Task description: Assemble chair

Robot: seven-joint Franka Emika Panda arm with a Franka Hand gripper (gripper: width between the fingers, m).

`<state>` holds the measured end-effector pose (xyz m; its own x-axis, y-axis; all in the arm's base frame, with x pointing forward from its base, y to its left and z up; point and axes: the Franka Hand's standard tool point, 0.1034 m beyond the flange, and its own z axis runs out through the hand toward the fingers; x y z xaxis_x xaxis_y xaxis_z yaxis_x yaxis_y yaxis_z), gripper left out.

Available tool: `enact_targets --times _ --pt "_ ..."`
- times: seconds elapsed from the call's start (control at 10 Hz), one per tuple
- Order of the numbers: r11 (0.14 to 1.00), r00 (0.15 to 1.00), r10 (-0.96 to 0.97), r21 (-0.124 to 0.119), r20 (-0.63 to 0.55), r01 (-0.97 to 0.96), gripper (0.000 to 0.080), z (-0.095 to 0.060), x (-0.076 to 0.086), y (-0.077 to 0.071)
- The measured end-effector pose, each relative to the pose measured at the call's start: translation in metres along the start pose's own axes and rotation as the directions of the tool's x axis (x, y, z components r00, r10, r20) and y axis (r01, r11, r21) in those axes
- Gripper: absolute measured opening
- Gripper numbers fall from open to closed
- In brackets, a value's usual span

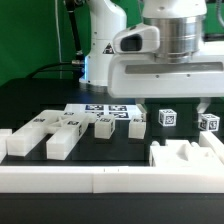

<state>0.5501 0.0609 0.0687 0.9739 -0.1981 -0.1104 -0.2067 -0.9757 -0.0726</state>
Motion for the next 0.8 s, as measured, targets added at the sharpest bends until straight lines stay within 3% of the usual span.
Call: enact_targets --times 0.1,0.5,0.8 --pt "1.000 1.000 0.006 -0.003 0.000 -0.006 0.0649 0.003 -0.007 0.006" --pt "1.000 1.000 0.008 -0.002 -0.001 -0.008 0.0649 0.005 -0.006 0.006" --pt "0.999 0.999 0.046 -0.011 0.022 -0.046 0.0649 0.017 -0.026 0.027"
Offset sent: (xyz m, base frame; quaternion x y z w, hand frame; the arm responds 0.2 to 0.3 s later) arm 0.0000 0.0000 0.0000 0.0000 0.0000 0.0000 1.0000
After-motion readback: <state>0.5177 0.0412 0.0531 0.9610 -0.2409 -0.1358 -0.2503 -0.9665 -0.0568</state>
